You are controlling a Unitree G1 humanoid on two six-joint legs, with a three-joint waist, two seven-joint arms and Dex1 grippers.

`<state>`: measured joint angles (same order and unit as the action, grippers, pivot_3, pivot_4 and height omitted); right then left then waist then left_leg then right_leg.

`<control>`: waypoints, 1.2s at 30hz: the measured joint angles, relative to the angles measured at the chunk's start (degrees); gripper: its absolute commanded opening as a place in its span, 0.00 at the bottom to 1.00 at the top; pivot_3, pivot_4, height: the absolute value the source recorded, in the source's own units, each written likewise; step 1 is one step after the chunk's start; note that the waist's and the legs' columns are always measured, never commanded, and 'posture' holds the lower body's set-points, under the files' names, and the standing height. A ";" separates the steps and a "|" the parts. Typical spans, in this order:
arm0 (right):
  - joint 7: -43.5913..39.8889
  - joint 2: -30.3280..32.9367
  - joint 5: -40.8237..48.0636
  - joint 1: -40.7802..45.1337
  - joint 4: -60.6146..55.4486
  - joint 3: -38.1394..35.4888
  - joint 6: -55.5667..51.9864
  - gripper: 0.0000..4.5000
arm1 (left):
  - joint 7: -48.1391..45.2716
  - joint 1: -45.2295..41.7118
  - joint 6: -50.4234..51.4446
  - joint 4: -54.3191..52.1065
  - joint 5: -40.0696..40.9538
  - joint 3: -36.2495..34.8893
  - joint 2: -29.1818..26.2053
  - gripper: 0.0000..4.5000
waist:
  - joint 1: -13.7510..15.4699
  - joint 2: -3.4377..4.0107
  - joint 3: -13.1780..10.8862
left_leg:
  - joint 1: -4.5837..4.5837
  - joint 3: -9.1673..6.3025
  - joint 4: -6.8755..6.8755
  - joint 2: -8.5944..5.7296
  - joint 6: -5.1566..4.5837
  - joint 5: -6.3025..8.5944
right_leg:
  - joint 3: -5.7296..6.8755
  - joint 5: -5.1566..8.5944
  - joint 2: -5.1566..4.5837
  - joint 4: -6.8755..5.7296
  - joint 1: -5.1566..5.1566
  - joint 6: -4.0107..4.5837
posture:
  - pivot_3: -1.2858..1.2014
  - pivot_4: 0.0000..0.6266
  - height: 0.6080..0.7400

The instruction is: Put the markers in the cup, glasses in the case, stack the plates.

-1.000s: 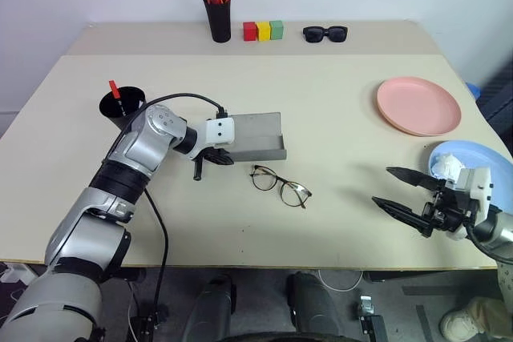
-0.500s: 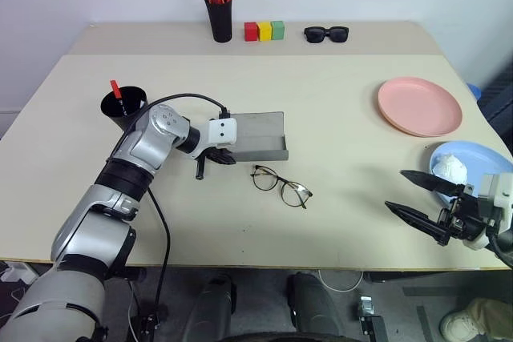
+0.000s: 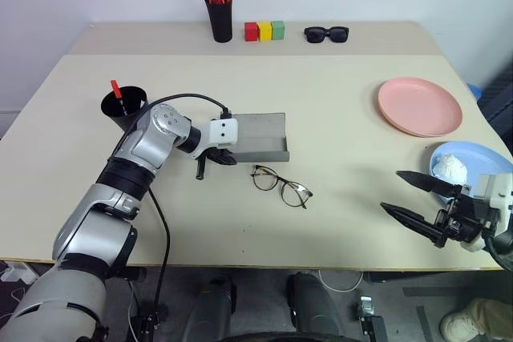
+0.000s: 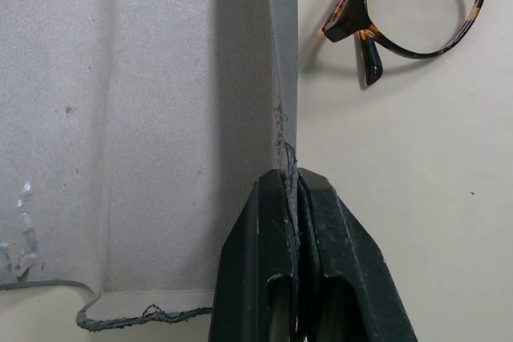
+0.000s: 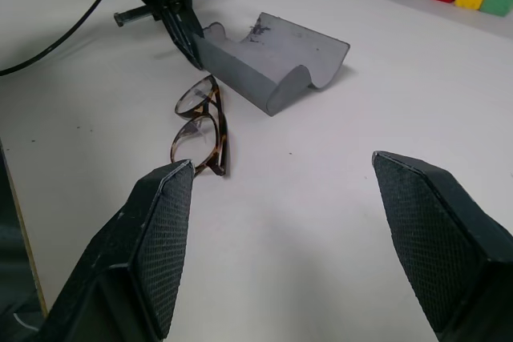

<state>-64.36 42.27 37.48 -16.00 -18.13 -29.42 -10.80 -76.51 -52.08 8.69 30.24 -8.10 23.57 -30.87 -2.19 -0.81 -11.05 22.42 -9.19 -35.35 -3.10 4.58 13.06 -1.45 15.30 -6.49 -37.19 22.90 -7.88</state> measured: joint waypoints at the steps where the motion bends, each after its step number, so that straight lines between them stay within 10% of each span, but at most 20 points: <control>1: 0.03 0.00 0.00 0.00 -0.16 0.00 -0.17 0.81 | 0.00 0.00 -0.18 0.02 -0.01 0.00 0.00 0.01 | 0.00 0.00 0.00 | 0.00 0.00 0.00 0.00 0.00 0.00 | 0.00 0.00 0.00 0.00 0.00 0.00 | 0.52 0.24 1.00; 10: -3.08 0.61 -0.55 -1.81 0.90 0.00 0.03 0.81 | -0.06 -0.04 -0.47 0.17 -0.07 0.00 0.28 0.01 | 0.02 -0.01 0.00 | 0.00 0.00 -0.01 0.00 -0.01 0.00 | 0.00 0.00 0.00 0.01 -0.02 0.00 | 0.52 0.24 1.00; 17: -4.64 0.58 -1.37 -1.84 3.32 0.00 1.96 0.81 | -0.40 -0.12 -1.05 0.37 -0.16 0.00 0.74 0.61 | -0.08 -0.01 0.00 | -0.01 0.00 -0.02 0.00 -0.01 0.00 | 0.00 0.00 0.00 0.00 -0.02 0.00 | 0.52 0.24 1.00; 36: 6.35 -0.99 -2.31 8.23 -3.39 19.05 -12.80 0.81 | 5.99 14.98 10.34 -34.65 10.87 -13.97 -7.49 0.61 | -0.22 0.01 0.01 | -0.03 -0.03 0.03 0.03 -0.01 0.01 | 0.00 0.01 -0.01 0.00 -0.01 0.02 | 0.52 0.24 1.00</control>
<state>-58.01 41.27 35.17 -7.77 -21.52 -10.36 -23.60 -70.52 -37.10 19.03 -4.41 2.77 9.60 -38.36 -2.41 -0.80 -11.05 22.39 -9.22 -35.32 -3.07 4.57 13.07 -1.45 15.31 -6.50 -37.19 22.89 -7.85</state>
